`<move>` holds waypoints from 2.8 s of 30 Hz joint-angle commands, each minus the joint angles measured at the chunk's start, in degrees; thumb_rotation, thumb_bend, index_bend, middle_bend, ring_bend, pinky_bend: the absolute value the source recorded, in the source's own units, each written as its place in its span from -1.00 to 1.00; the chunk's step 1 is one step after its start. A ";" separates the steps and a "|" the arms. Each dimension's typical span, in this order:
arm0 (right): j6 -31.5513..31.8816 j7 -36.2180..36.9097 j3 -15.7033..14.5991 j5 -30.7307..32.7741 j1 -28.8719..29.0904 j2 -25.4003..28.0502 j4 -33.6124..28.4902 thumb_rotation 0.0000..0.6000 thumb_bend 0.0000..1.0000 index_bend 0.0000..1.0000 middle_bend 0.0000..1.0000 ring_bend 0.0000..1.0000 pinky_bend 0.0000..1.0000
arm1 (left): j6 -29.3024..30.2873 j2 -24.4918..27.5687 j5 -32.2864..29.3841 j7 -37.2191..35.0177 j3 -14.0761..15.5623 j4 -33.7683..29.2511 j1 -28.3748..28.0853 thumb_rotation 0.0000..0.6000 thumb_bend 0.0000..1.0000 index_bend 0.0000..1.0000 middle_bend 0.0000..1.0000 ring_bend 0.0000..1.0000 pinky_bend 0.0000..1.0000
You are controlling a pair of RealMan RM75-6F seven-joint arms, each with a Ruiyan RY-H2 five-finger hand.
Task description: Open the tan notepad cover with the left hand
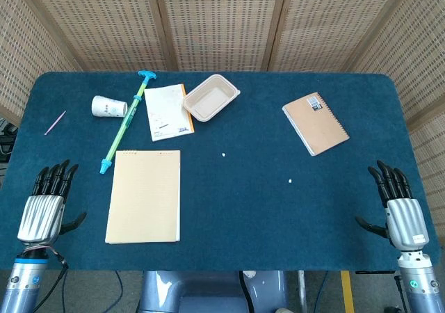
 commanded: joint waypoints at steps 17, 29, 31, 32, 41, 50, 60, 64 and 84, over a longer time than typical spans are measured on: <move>0.15 0.24 0.04 0.08 -0.07 0.15 -0.09 1.00 -0.70 -0.96 -1.00 -1.00 -1.00 | -0.67 0.11 -0.10 0.17 0.50 -0.54 -0.07 1.00 -0.55 -1.00 -1.00 -1.00 -0.98; 0.45 1.79 0.12 0.20 -0.29 0.65 -0.01 1.00 -0.70 -0.96 -1.00 -1.00 -1.00 | -3.77 -0.76 -0.24 2.10 3.84 -1.55 0.15 1.00 -0.54 -1.00 -1.00 -1.00 -0.98; 0.43 1.88 0.08 0.18 -0.31 0.69 -0.03 1.00 -0.70 -0.96 -1.00 -1.00 -1.00 | -4.81 -1.48 -0.26 2.65 4.62 -0.92 0.02 1.00 -0.53 -1.00 -1.00 -1.00 -0.98; 0.40 1.88 0.09 0.17 -0.29 0.71 -0.06 1.00 -0.70 -0.96 -1.00 -1.00 -1.00 | -5.74 -2.00 -0.38 2.83 5.11 -0.48 -0.17 1.00 -0.53 -1.00 -1.00 -1.00 -0.98; 0.79 2.31 0.06 -0.08 -0.44 0.95 -0.27 1.00 -0.70 -0.96 -1.00 -1.00 -1.00 | -11.22 -6.00 -2.38 6.32 6.66 2.83 -1.99 1.00 -0.52 -1.00 -1.00 -1.00 -0.98; 1.19 3.04 0.22 -0.15 -0.54 1.12 -0.22 1.00 -0.70 -0.96 -1.00 -1.00 -1.00 | -13.28 -7.03 -3.87 8.07 7.71 4.87 -2.59 1.00 -0.52 -1.00 -1.00 -1.00 -0.98; 1.18 2.70 0.11 -0.44 -0.48 0.90 -0.25 1.00 -0.70 -0.96 -1.00 -1.00 -1.00 | -13.97 -9.46 -4.38 8.97 7.17 9.24 -3.45 1.00 -0.60 -1.00 -1.00 -1.00 -0.98; 1.17 2.88 0.13 -0.39 -0.47 0.87 -0.33 1.00 -0.70 -0.96 -1.00 -1.00 -1.00 | -15.86 -10.85 -4.98 8.47 7.09 11.63 -4.39 1.00 -0.60 -1.00 -1.00 -1.00 -0.98; 1.37 3.22 0.31 -0.20 -0.57 0.91 -0.34 1.00 -0.70 -0.96 -1.00 -1.00 -1.00 | -17.37 -13.58 -5.33 7.78 7.37 15.39 -5.70 1.00 -0.59 -1.00 -1.00 -1.00 -0.98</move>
